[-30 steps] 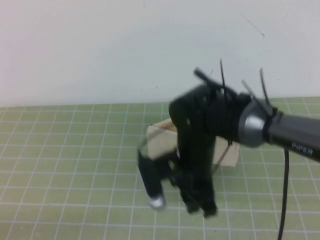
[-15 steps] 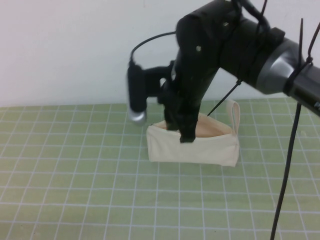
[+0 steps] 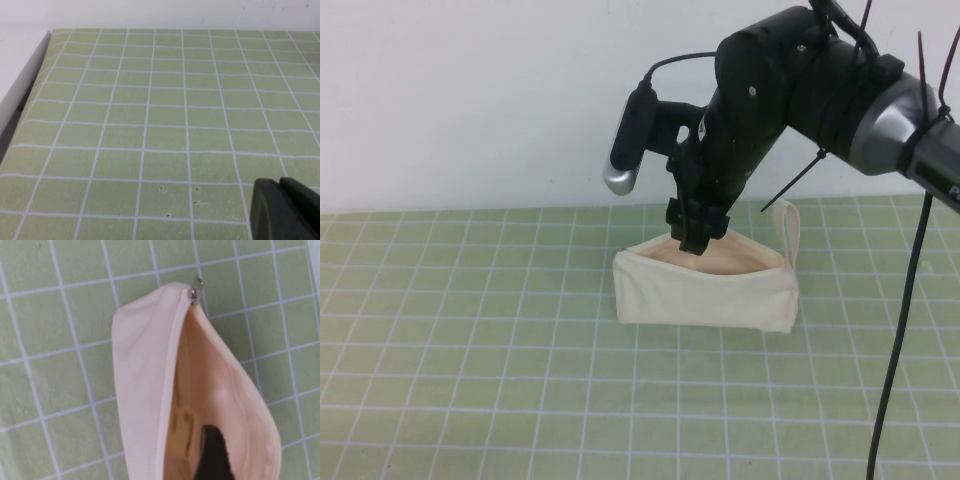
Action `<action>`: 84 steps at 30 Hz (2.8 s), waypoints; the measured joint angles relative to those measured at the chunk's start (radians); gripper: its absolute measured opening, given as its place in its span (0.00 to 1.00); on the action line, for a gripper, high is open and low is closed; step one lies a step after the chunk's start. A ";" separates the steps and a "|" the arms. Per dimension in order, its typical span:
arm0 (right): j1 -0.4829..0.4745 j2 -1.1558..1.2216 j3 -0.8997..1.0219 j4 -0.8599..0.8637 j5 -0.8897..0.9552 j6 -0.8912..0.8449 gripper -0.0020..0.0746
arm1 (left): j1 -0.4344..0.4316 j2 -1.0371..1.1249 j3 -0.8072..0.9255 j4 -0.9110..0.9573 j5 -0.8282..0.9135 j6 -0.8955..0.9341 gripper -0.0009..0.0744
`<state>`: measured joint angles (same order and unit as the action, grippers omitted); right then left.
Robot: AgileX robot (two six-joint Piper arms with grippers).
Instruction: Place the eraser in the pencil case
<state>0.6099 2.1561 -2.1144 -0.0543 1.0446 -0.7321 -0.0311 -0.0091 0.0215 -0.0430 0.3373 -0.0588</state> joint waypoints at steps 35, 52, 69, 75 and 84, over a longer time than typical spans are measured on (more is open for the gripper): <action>0.023 -1.128 0.798 -0.058 0.080 0.358 0.03 | 0.000 0.000 0.000 0.000 0.000 0.000 0.01; 0.023 -1.571 1.414 0.125 0.170 0.366 0.03 | 0.000 0.000 0.000 0.000 0.000 0.002 0.01; -0.532 -1.974 1.629 0.157 -0.388 0.215 0.03 | 0.000 0.000 0.000 0.000 0.000 0.000 0.01; -0.705 -2.124 1.928 0.254 -0.699 0.208 0.03 | 0.000 0.000 0.000 0.000 0.000 0.000 0.01; -0.758 -2.167 2.140 0.295 -0.695 0.208 0.03 | 0.000 0.000 0.000 0.000 0.000 0.000 0.01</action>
<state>-0.1485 -0.0105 0.0252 0.2409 0.3495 -0.5246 -0.0311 -0.0091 0.0215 -0.0430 0.3373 -0.0585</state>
